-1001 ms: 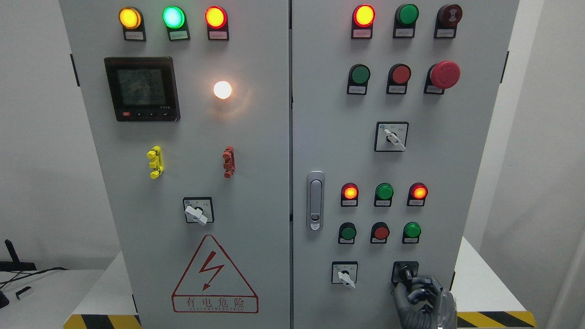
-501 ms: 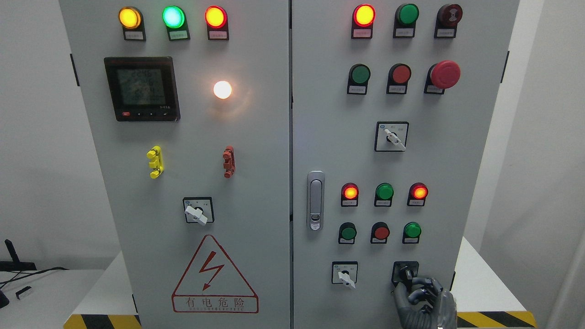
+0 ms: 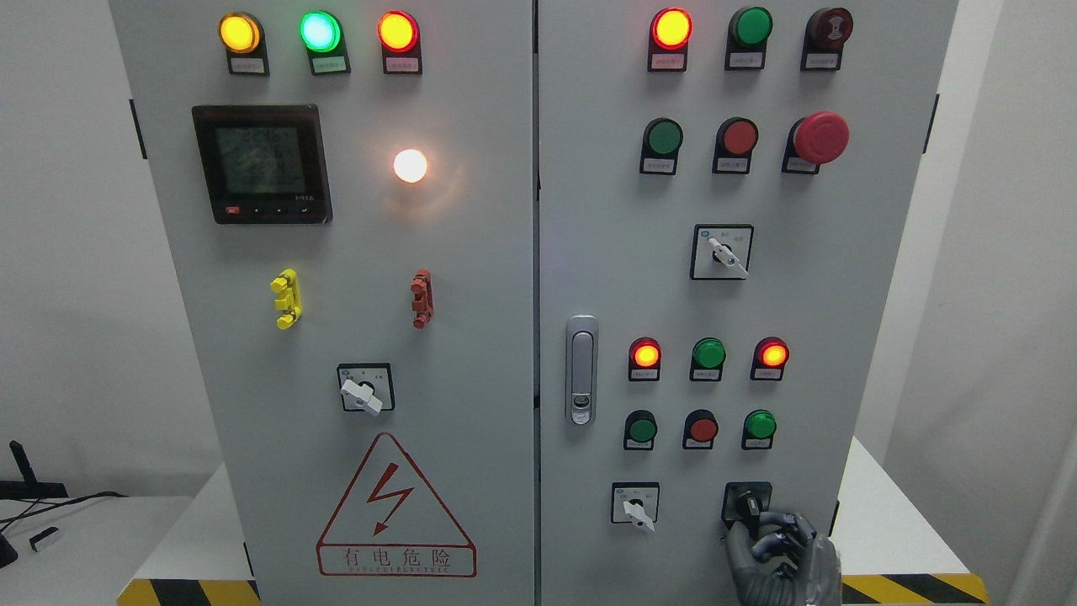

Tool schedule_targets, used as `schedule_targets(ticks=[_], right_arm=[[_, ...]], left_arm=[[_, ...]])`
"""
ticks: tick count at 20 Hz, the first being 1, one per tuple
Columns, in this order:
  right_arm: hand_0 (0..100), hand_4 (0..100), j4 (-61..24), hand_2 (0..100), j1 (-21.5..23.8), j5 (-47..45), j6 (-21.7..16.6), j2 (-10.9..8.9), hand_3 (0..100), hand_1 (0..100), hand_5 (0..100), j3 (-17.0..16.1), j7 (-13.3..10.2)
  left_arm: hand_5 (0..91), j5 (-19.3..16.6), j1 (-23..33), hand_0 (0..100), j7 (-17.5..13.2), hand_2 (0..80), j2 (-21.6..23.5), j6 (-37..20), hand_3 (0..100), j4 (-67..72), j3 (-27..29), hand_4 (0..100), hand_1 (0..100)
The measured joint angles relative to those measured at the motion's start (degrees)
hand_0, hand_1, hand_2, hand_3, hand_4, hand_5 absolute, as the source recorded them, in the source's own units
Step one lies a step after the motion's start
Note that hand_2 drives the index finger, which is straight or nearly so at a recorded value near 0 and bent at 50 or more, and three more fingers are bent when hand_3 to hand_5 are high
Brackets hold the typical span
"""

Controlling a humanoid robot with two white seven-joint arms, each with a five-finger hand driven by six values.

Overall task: Trip black knob to open circuit
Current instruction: 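Keep twisting the black knob with the right hand until it switches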

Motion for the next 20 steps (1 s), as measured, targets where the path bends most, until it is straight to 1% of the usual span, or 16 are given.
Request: schedule_targets(ticks=[20], right_arm=[[76, 82, -0.27, 57, 0.10, -2.56, 0.55, 0.02, 86, 96, 91, 0.45, -0.20]], left_arm=[[0.0, 0.00, 0.00, 12, 0.00, 0.0, -0.01, 0.00, 0, 0.00, 0.00, 0, 39]])
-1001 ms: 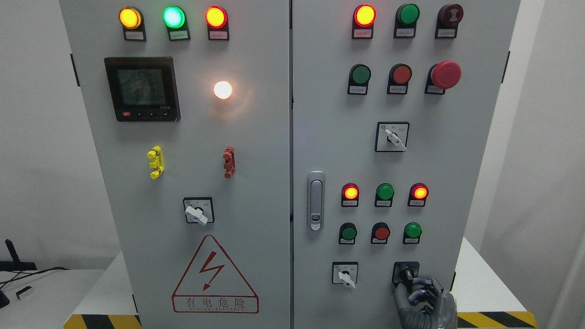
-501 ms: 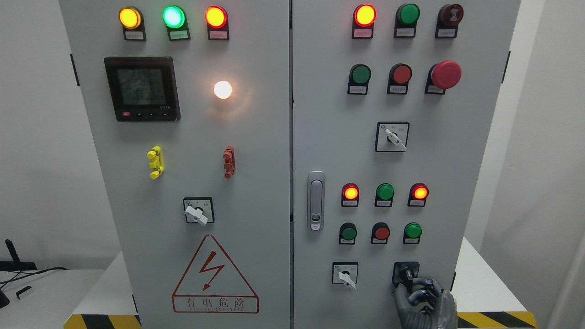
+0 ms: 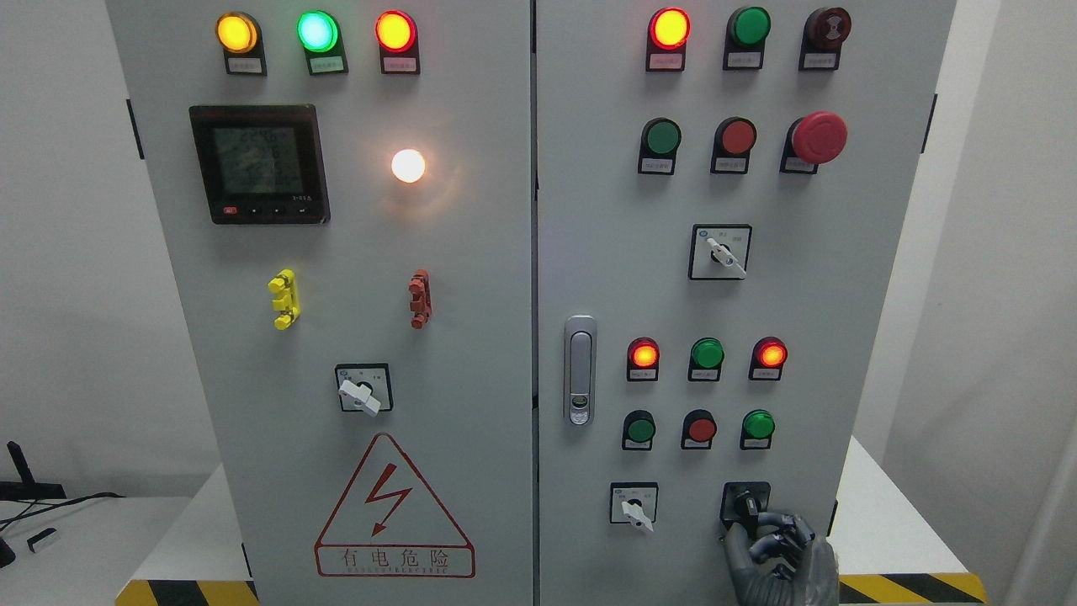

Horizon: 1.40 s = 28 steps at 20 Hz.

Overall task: Trip black knob to open circuit
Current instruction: 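Keep twisting the black knob with the right hand until it switches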

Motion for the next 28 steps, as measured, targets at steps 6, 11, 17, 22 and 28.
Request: schedule_targets(ticks=[6, 11, 17, 22, 28], right_arm=[[77, 82, -0.04, 57, -0.09, -1.53, 0.47, 0.00, 86, 97, 91, 0.26, -0.13], [77, 82, -0.17, 57, -0.18, -2.28, 0.75, 0.00, 86, 97, 91, 0.45, -0.20], [78, 82, -0.31, 58, -0.27, -2.68, 0.88, 0.00, 86, 97, 91, 0.70, 0.10], [78, 82, -0.48, 58, -0.29, -3.32, 0.96, 0.00, 86, 98, 91, 0.95, 0.16], [78, 82, -0.85, 58, -0.35, -4.32, 1.75, 0.00, 86, 98, 91, 1.14, 0.16]], left_arm=[[0.0, 0.00, 0.00, 12, 0.00, 0.0, 0.00, 0.00, 0, 0.00, 0.00, 0, 39], [0.0, 0.00, 0.00, 12, 0.00, 0.0, 0.00, 0.00, 0, 0.00, 0.00, 0, 39], [0.0, 0.00, 0.00, 12, 0.00, 0.0, 0.01, 0.00, 0, 0.00, 0.00, 0, 39], [0.0, 0.00, 0.00, 12, 0.00, 0.0, 0.00, 0.00, 0, 0.00, 0.00, 0, 39], [0.0, 0.00, 0.00, 12, 0.00, 0.0, 0.01, 0.00, 0, 0.00, 0.00, 0, 39]])
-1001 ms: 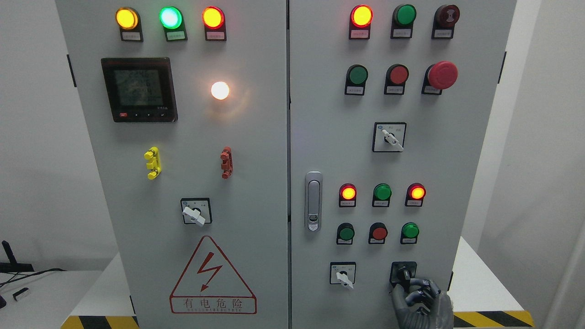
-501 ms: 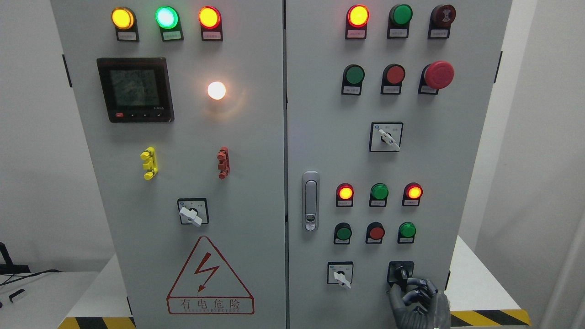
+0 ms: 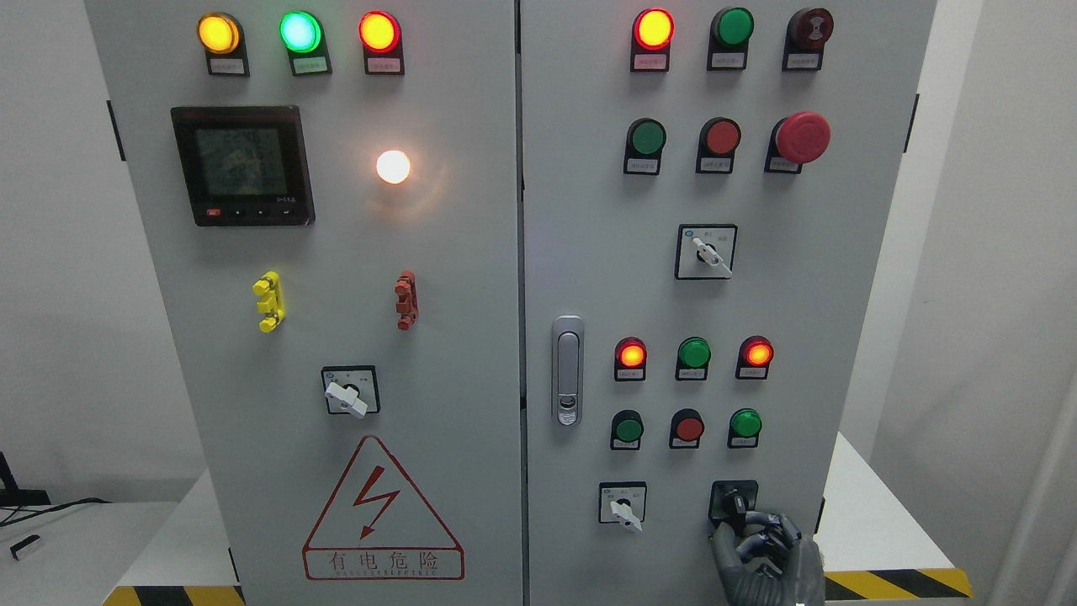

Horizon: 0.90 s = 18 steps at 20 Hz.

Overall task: Trip black knob to open circuit
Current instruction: 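Keep twisting the black knob with the right hand until it switches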

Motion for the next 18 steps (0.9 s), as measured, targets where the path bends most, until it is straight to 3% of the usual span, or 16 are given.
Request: schedule_targets(ticks=[8, 18], right_arm=[[72, 83, -0.33, 57, -0.04, -0.41, 0.14, 0.00, 86, 97, 92, 0.15, 0.00], [53, 85, -0.59, 59, -0.06, -0.53, 0.16, 0.00, 89, 87, 95, 0.27, 0.00]], left_arm=[[0.0, 0.00, 0.00, 12, 0.00, 0.0, 0.00, 0.00, 0, 0.00, 0.00, 0, 39], [0.0, 0.00, 0.00, 12, 0.00, 0.0, 0.00, 0.00, 0, -0.01, 0.00, 0, 39]])
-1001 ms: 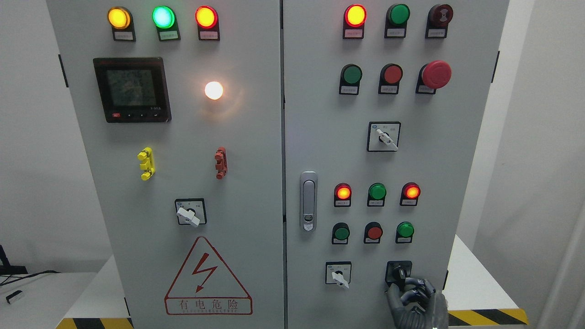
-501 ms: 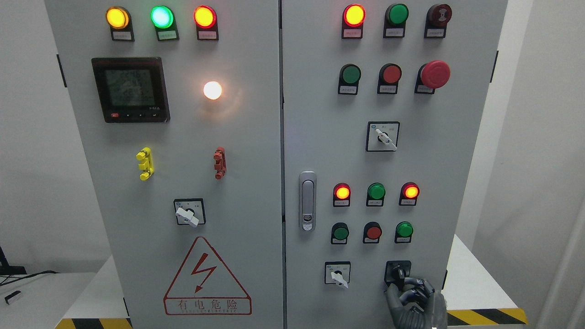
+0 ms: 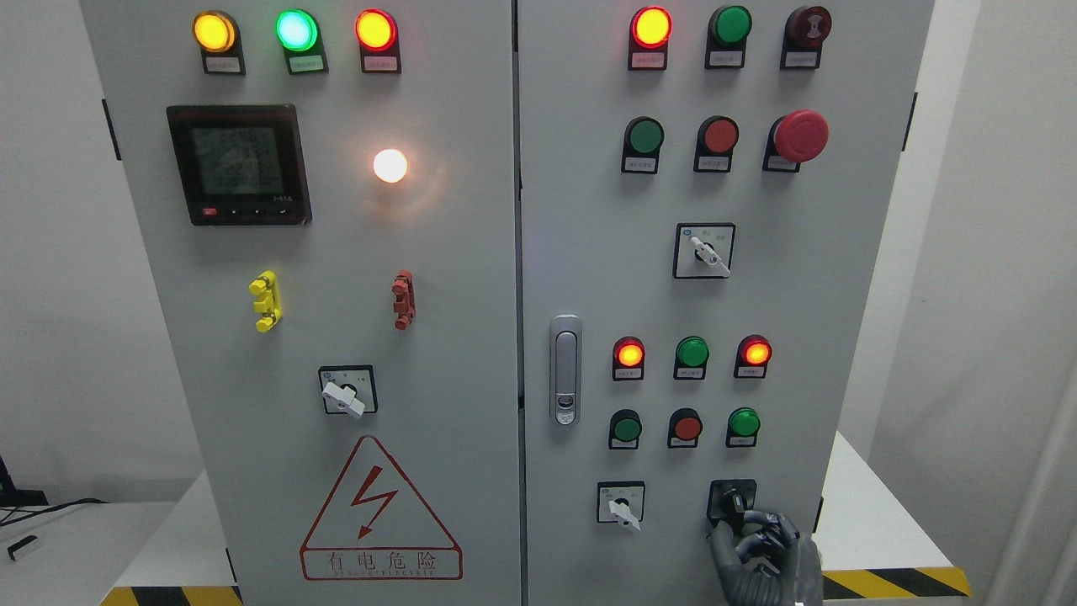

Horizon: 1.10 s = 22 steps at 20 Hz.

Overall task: Trip black knob to open circuit
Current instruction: 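Keep twisting the black knob with the right hand until it switches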

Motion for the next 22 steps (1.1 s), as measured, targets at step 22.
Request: schedule_targets(ticks=[22], right_arm=[[40, 87, -0.17, 65, -0.03, -0.51, 0.26, 0.01, 93, 79, 95, 0.93, 0.00]], left_arm=[[0.0, 0.00, 0.00, 12, 0.00, 0.0, 0.00, 0.00, 0, 0.00, 0.00, 0, 39]])
